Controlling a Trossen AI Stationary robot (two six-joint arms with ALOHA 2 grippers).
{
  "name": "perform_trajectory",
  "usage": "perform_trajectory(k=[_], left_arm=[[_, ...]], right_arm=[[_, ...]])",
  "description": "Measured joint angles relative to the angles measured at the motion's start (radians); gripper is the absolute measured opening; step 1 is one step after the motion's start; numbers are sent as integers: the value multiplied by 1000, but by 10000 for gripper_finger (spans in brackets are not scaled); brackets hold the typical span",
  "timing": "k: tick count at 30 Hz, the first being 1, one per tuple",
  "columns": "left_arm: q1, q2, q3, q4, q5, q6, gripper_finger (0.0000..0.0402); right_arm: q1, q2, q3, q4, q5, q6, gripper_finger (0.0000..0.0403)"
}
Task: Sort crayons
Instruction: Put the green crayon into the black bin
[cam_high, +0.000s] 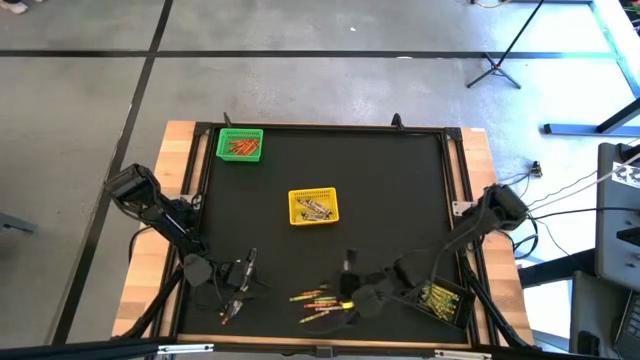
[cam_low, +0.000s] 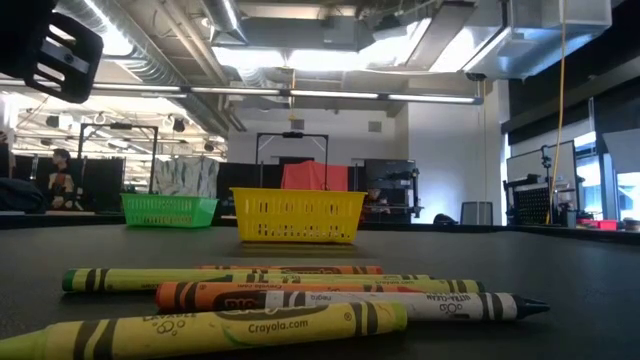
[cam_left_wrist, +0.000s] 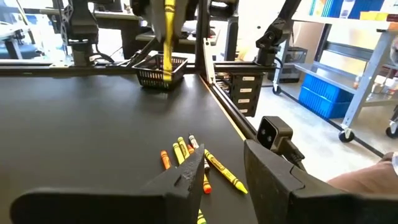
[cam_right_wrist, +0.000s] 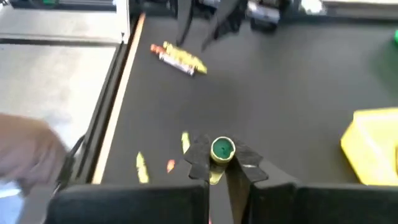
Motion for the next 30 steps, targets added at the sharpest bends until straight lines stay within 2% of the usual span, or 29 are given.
perform_trajectory(k=[10,15,20,24,30], left_arm=[[0,0,0,0,-1,0,98],[2,0,0,0,-1,3,98],[5,0,0,0,-1,3,98],[5,0,0,1,-1,2,98],[5,0,0,0,-1,3,98]], right_arm=[[115,-132,0,-468,-96,522,31],[190,-145,0,-694,-210,816,20],[265,-144,0,-894,-336,1079,33],[337,-143,-2,-993,-399,1209,39],[431,-142,-101,-997,-460,1334,40]])
